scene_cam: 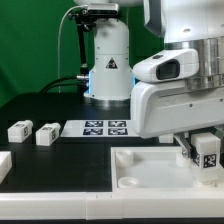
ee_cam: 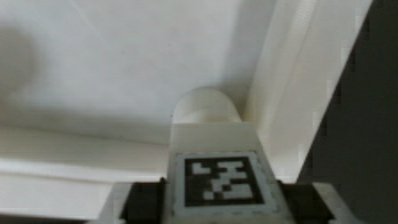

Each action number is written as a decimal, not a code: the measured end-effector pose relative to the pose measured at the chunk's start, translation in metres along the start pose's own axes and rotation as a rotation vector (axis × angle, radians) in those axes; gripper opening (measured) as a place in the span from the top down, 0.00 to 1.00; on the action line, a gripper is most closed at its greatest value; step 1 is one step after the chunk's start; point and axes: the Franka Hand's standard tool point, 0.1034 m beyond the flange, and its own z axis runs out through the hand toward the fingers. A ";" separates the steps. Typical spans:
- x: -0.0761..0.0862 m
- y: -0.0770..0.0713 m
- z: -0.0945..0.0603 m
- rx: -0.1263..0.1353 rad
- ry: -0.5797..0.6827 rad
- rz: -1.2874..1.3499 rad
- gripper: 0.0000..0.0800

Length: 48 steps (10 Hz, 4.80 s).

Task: Assemble one leg

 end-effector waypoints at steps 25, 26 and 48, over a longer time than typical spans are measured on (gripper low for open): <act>0.010 -0.011 -0.005 -0.076 -0.006 -0.439 0.19; 0.010 -0.011 -0.005 -0.076 -0.006 -0.438 0.19; 0.008 0.001 -0.003 -0.041 0.048 0.832 0.34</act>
Offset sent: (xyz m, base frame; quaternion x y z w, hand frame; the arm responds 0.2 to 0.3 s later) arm -0.0025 0.0043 -0.0141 -0.0149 -0.0148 0.2781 0.9603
